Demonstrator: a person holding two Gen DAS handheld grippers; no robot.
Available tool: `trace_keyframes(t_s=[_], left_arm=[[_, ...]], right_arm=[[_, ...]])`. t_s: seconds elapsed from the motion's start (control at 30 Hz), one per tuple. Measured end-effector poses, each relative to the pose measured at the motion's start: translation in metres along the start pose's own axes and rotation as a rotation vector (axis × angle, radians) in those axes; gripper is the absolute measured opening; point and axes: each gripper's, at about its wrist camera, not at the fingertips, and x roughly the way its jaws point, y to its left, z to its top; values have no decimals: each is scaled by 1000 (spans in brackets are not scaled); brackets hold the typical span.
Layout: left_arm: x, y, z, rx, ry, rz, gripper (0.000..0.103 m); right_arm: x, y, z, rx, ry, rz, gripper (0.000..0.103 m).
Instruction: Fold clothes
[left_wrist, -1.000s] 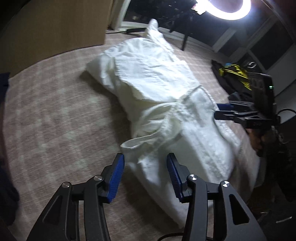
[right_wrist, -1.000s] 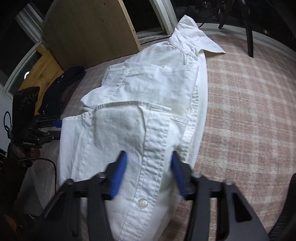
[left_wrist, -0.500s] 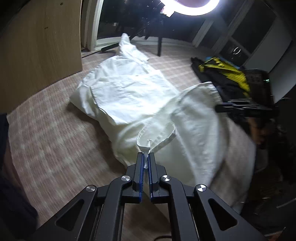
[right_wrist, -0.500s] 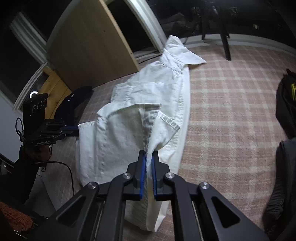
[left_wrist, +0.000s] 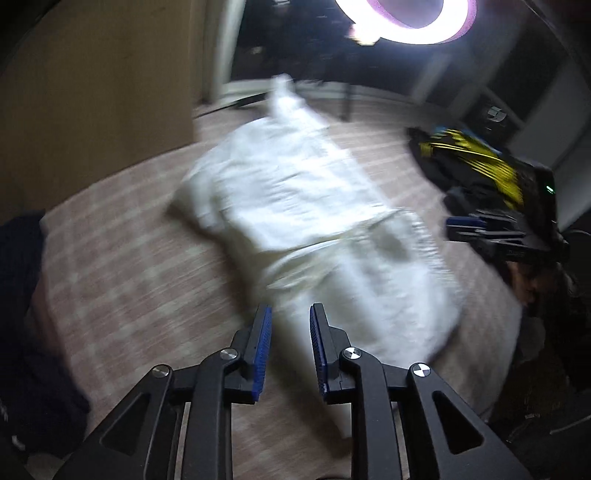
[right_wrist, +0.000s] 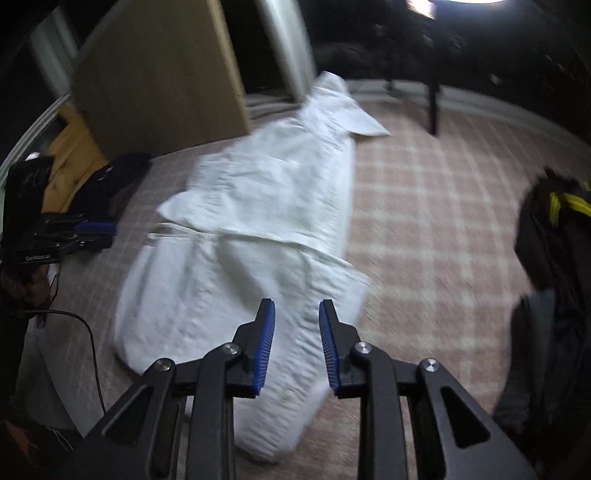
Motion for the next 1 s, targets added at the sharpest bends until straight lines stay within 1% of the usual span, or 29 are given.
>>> trace_keyframes(t_s=[0.03,0.13,0.17,0.2,0.23,0.27,0.3,0.37,0.4,0.47,0.5,0.53,0.57,0.6,0.67,0.7,0.73,0.77,0.8,0.87,0.9,0.93,0.97,1.0], left_arm=[[8,-8,4,18,2,-22,24],[42,-24,8,56,66,-46,26],[54,-27,7,74,99,-14,26],[69,-27,-1,101,146,65,25],[74,-24,-8,104,163,97,21],[75,-21,-14,97,165,104,20],[67,-17,-18,69,161,93,20],[48,-14,-22,37,131,109,20],[37,-14,-23,25,108,102,20],[16,-16,-27,0,63,65,23],[10,-20,-29,6,50,38,24],[6,-27,-32,20,40,8,24],[9,-34,-33,43,46,-8,25],[14,-42,-34,69,59,-18,25],[33,-52,-43,120,133,-25,26],[47,-54,-54,169,189,36,27],[49,-52,-62,184,203,80,24],[45,-48,-69,181,198,108,18],[37,-43,-73,151,184,108,19],[15,-31,-80,71,151,84,21],[4,-26,-83,31,134,72,24],[-2,-24,-87,2,127,54,25],[-6,-23,-92,-23,125,34,28],[-5,-26,-96,-48,125,1,32]], right_arm=[[6,9,5,-36,0,7,25],[36,32,15,-114,31,19,25],[48,36,15,-126,48,30,25],[60,41,12,-148,84,39,25],[72,46,9,-170,119,47,25],[74,50,4,-198,132,32,25],[76,54,-1,-224,145,17,24],[53,52,-6,-212,114,5,24],[39,48,-7,-182,89,13,24],[15,43,-13,-133,38,26,25],[3,41,-16,-110,13,33,25],[0,42,-18,-109,8,45,25],[-3,44,-20,-108,3,57,25],[2,51,-24,-124,14,62,25],[19,62,-32,-168,67,60,25],[28,68,-36,-191,94,59,25],[36,73,-41,-214,121,55,24],[44,73,-49,-248,162,-18,24],[50,73,-57,-278,199,-86,24],[25,58,-66,-206,154,-48,25],[8,46,-71,-135,126,1,25],[-8,35,-76,-66,98,47,29],[-18,27,-83,-32,79,57,37],[-27,20,-91,2,61,68,42]])
